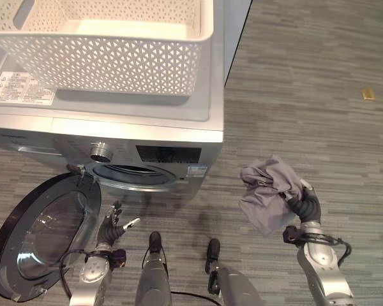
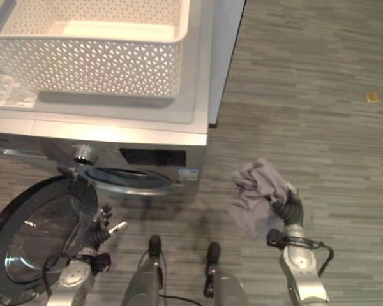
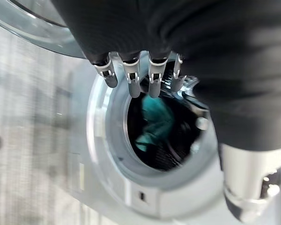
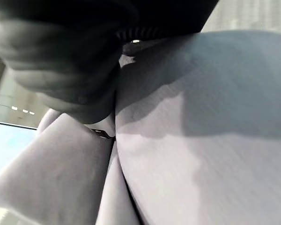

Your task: Grab the laundry basket,head to the washer,open it,put in the laundry and shut it.

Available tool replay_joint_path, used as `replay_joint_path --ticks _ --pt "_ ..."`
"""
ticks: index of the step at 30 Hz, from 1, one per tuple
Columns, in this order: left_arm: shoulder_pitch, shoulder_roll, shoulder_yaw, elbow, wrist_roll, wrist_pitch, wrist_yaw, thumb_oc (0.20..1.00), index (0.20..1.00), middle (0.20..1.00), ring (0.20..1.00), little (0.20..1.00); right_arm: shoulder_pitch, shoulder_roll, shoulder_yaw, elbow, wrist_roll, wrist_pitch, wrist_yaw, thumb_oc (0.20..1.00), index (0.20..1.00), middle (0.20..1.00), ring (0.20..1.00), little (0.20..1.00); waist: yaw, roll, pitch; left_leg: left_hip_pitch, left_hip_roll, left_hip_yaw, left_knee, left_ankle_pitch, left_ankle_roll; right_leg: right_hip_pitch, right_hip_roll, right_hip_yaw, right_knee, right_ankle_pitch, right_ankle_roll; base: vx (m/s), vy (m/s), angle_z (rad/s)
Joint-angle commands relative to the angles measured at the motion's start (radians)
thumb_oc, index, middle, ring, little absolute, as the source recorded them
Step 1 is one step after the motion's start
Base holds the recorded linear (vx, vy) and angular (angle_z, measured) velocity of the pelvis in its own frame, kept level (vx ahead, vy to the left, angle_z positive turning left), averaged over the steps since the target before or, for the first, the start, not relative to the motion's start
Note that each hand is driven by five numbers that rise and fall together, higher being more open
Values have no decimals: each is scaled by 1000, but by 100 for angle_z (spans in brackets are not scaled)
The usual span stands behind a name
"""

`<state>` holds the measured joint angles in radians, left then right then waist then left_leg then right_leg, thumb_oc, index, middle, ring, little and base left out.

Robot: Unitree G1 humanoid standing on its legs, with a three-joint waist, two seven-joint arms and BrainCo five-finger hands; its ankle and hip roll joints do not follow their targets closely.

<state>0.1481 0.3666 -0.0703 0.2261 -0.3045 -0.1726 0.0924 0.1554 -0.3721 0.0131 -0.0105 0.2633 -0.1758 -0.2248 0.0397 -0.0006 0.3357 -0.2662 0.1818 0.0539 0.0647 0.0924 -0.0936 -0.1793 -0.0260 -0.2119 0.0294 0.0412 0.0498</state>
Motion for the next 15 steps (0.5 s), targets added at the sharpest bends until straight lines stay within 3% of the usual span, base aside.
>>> replay_joint_path --ticks 1,7,9,15 --pt "2 108 -23 -102 -22 -53 -65 1000 1000 1000 1000 1000 -38 -17 -14 -102 73 -68 40 200 200 200 200 200 -8 -34 -4 -54 -25 22 36 8 33 92 -33 12 118 -214 -9 -43 -21 20" --pt "-14 139 -171 -224 -117 4 -136 1000 1000 1000 1000 1000 -48 -22 45 -68 110 -44 51 200 200 200 200 200 -24 -23 -1 -41 -10 28 25 27 30 89 -22 11 135 -220 -19 -26 -19 8" --pt "-104 115 -272 -242 -156 18 -117 1000 1000 1000 1000 1000 -73 -22 93 -66 130 -46 42 200 200 200 200 200 -37 -30 7 -41 -5 28 24 34 27 84 -18 10 147 -222 -24 -21 -29 3" --pt "-200 88 -359 -221 -129 14 -62 1000 1000 1000 1000 1000 -104 8 180 -33 195 -52 25 200 200 200 200 200 -37 -41 41 -52 -6 24 14 42 29 57 -27 -9 177 -220 -23 -21 -5 3"
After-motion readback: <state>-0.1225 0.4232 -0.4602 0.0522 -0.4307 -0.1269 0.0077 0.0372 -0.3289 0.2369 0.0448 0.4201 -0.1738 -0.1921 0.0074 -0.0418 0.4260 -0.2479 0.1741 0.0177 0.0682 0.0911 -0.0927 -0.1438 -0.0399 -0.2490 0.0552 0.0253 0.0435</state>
